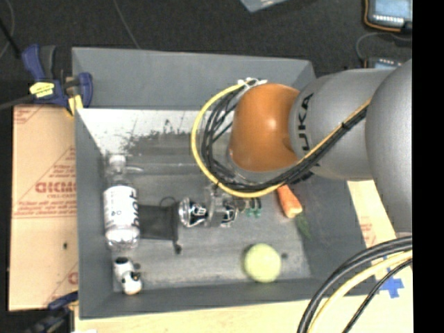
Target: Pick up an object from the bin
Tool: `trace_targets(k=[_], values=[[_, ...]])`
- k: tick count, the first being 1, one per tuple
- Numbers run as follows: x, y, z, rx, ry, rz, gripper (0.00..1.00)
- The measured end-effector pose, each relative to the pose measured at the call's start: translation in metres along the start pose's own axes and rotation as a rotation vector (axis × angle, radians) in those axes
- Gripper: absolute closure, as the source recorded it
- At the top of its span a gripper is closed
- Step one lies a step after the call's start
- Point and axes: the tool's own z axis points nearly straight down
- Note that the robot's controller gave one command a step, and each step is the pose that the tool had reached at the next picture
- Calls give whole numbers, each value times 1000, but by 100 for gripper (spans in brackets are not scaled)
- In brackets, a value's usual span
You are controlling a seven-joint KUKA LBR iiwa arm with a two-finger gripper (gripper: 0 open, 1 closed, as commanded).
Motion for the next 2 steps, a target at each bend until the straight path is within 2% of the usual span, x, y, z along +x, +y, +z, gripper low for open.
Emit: trace_targets(k=[1,2], values=[[-10,5,-62,-1,-9,-2,100],[-6,-3,-116,0,-3,1,100]])
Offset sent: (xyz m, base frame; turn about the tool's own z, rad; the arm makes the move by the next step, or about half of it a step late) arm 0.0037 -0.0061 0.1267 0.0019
